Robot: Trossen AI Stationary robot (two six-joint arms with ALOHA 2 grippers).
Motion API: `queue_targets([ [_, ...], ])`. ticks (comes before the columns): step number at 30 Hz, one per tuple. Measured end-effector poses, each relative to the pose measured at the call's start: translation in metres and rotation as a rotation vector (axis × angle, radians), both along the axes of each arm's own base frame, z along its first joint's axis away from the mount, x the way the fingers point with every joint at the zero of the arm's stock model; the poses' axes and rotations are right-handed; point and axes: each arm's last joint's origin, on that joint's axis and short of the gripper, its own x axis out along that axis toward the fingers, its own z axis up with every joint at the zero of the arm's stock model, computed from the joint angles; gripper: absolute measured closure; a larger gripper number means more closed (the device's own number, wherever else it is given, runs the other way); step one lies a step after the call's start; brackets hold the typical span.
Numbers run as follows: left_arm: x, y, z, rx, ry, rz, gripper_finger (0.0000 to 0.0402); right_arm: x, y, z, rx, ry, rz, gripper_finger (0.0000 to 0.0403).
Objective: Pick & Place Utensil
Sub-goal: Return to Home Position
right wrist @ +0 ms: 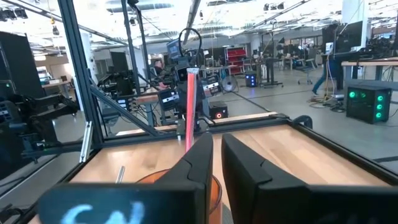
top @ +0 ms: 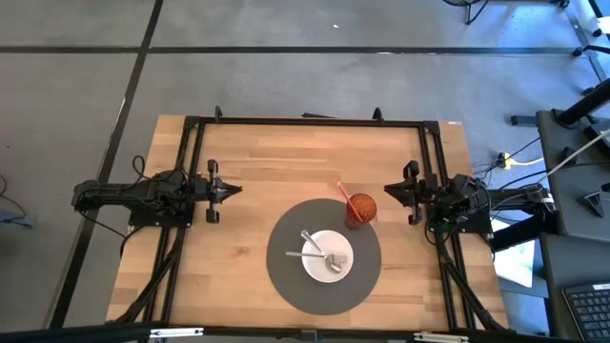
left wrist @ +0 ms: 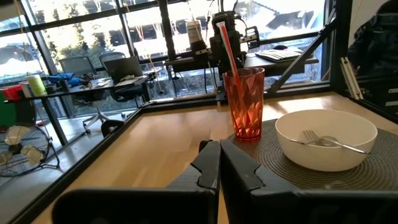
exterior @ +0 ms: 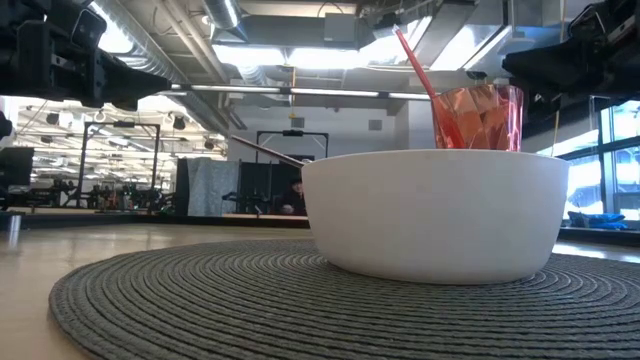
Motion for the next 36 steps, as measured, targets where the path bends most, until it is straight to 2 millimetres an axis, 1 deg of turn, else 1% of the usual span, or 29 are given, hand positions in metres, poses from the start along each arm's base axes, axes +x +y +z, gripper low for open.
queue_targets([
  [36,0.0000,0.0000,0.0000,0.000,0.000,0.000,0.0394,0.0000,0.0000,0.0000,-0.002,0.000,0.000,0.0367],
])
